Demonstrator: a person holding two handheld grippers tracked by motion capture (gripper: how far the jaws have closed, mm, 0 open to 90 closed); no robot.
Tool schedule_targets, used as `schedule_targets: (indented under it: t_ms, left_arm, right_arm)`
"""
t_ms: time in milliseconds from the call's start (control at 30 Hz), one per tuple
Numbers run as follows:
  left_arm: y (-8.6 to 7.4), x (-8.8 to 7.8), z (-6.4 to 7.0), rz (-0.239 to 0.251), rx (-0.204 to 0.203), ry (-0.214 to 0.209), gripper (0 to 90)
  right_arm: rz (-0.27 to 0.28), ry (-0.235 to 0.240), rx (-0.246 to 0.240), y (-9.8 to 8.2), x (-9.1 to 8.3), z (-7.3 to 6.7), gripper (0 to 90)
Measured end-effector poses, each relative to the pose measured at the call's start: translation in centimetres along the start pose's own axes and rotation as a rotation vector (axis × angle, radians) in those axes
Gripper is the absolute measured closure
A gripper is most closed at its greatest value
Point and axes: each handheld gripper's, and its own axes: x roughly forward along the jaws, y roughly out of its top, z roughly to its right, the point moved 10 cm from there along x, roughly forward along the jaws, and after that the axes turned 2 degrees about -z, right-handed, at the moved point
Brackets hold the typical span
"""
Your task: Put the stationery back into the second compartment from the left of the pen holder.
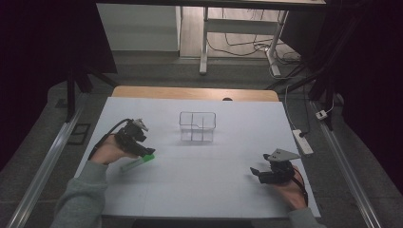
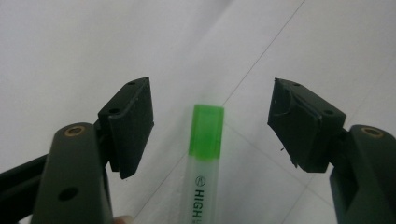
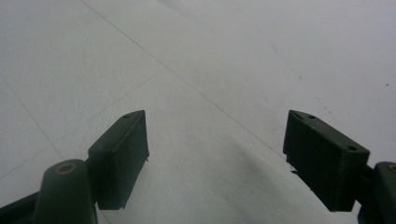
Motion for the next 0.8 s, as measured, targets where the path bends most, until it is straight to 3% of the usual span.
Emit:
schedule_targets:
  t_ms: [333, 533, 800]
  left_arm:
    - [-0.8, 1.9, 0.1, -0.068, 0.034, -0.020, 31.2]
    - [-1.3, 3.0, -0.1, -0.116, 0.041, -0.001, 31.4]
    - [-2.0, 4.1, -0.2, -0.151, 0.036, -0.018, 32.3]
  right_arm:
    - [-0.002, -0.001, -0.001, 0.0, 0.0, 0.0, 22.0]
    - [-0.007, 0.005, -0.002, -0.1, 0.0, 0.0, 21.9]
    - [-0.012, 0.002, -0.004, -0.2, 0.1, -0.1, 21.9]
